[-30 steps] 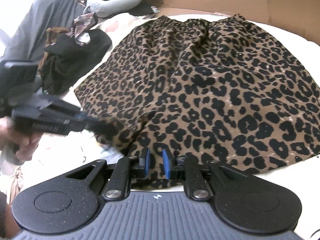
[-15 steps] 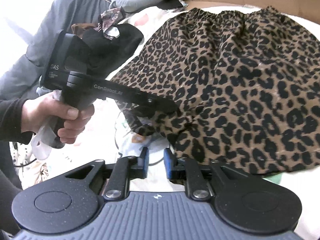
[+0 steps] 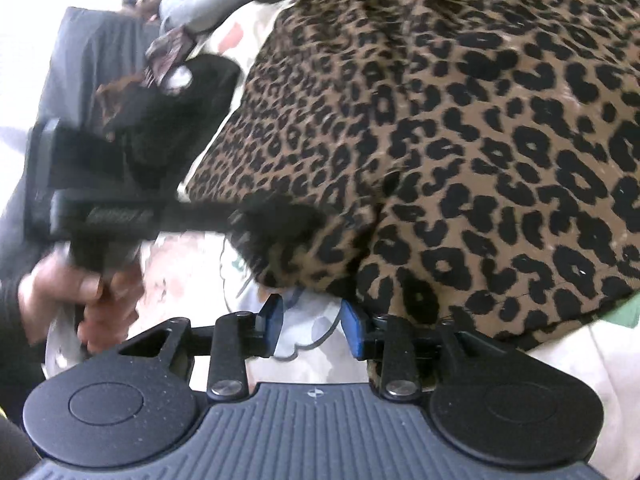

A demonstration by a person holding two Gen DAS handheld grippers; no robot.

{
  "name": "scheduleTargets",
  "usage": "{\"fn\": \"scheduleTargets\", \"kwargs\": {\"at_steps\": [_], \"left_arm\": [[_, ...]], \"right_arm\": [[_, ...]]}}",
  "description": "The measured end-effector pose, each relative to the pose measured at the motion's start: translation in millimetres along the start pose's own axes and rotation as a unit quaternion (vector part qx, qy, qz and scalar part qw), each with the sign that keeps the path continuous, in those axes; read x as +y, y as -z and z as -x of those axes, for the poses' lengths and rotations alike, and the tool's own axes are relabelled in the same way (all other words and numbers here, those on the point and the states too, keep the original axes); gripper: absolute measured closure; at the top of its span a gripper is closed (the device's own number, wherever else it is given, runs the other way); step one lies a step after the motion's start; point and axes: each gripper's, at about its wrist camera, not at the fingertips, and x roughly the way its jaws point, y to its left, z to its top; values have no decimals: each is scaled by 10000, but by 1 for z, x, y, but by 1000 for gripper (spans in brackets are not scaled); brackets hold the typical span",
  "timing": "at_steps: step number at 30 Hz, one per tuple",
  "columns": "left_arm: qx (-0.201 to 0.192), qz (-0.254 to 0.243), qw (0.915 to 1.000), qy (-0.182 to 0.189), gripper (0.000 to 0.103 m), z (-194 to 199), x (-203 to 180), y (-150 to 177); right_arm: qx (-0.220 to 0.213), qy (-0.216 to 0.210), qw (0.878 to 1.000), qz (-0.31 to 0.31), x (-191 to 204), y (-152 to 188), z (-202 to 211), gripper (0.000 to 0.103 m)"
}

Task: Fold clothes
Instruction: 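Carry the folded hem over the skirt with both grippers and open them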

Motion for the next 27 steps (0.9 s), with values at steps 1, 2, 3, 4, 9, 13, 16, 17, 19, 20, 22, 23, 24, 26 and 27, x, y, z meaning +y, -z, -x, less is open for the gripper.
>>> {"fn": "scheduleTargets", "kwargs": {"at_steps": [1,2,3,4,9,13,16,17,19,20,22,23,24,26,27], "left_arm": [[36,-5,10000,19,84,1,0,2],[70,-10,10000,37,84,3,1,5],[82,-21,10000,48,84,6,1,7],[94,-32,9999,59,84,8,1,9],[98,7,9999,81,80,17,6,19],[71,150,9998,129,81,12,14,24],[80,345,9990,287,95,9,21,28],[113,339,9988,343,95,8,22,29],[143,260,9988,378,95,6,19,32],[162,206,9990,365,94,4,17,33],[198,62,9993,304,94,1,12,36],[214,-22,9994,258,94,-1,10,37],[212,-73,9995,226,94,-2,9,38],[159,-147,9996,207,95,-2,7,40],[135,-182,9995,200,97,-2,7,41]], "right_arm": [[-24,-1,10000,-23,-2,-1,1,64],[-48,-2,10000,-47,-3,-1,2,64],[-62,-14,10000,-47,-3,-1,2,64],[-75,-38,9999,-77,-4,0,2,64],[-100,-243,9990,-363,-15,1,7,64],[-159,-421,9959,-780,-22,0,4,64],[-197,-479,9936,-1007,-27,1,3,64],[-209,-519,9925,-1088,-29,2,3,64],[-231,-590,9902,-1248,-32,2,3,64],[-236,-625,9886,-1347,-35,3,2,64],[-241,-682,9856,-1529,-39,3,1,64],[-238,-700,9845,-1589,-40,4,-1,64],[-235,-715,9838,-1629,-41,4,-2,64],[-235,-734,9829,-1675,-42,5,-2,64],[-236,-742,9825,-1694,-43,5,-2,64]]}}
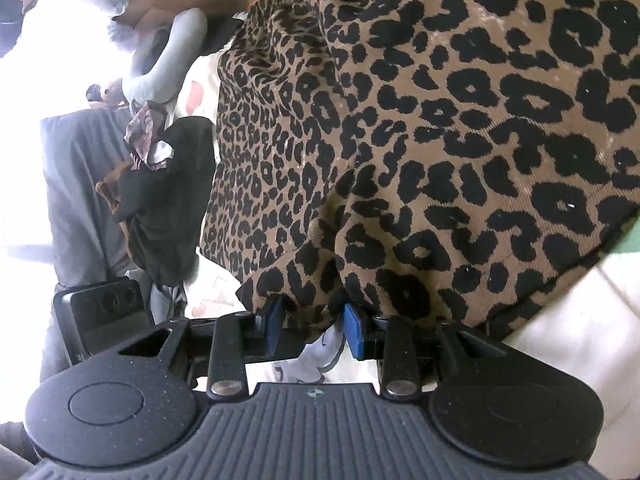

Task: Fold clothes
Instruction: 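Carry the folded hem over the skirt with both grippers and open them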

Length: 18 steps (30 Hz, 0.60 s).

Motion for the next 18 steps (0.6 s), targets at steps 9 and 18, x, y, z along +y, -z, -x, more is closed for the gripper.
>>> {"fn": "scheduleTargets", "kwargs": {"at_steps": [9,18], "left_arm": [[-8,167,9987,474,100,3,-10,6],[231,199,9983,489,100,6,-12,12]], "right_arm": [[196,-199,9987,-416,-10,5,-4,64],[295,-375,9954,-836,-25,11,-1,81]]}}
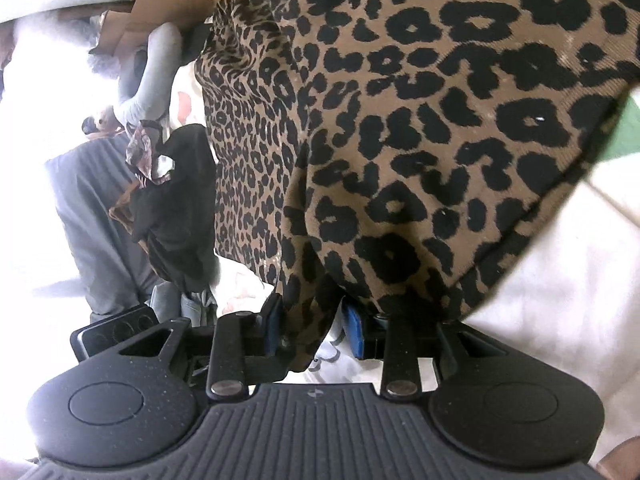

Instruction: Fold clothes

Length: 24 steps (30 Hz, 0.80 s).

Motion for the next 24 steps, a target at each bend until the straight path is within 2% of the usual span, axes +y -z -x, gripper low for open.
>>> {"fn": "scheduleTargets", "kwargs": {"at_steps": [1,4,6,12,16,18,22,24], "left_arm": [[63,-34,10000,-56,100,2,0,0],[74,-65,9993,-352,98,16,4,1],[-35,14,9983,-577,91,30,11,-1],[-465,88,9897,-1349,86,66,33,-16],[-813,233,9792,-1842,81,90,50,-28],[-932,219,9731,-2096,72,100,55,-35],[-1083,210,9581,-2644,67,115,67,-47],[-1168,264,9514,-2836,59,123,70,-50]], "right_arm": [[11,59,10000,44,0,0,0,86],[33,166,9998,120,-2,1,1,87],[45,192,9997,116,-3,1,1,86],[112,429,9981,431,4,3,0,85],[136,625,9965,535,7,3,-1,83],[123,674,9960,568,9,4,-1,84],[126,774,9946,679,12,7,0,84],[143,821,9939,721,12,8,1,84]]}}
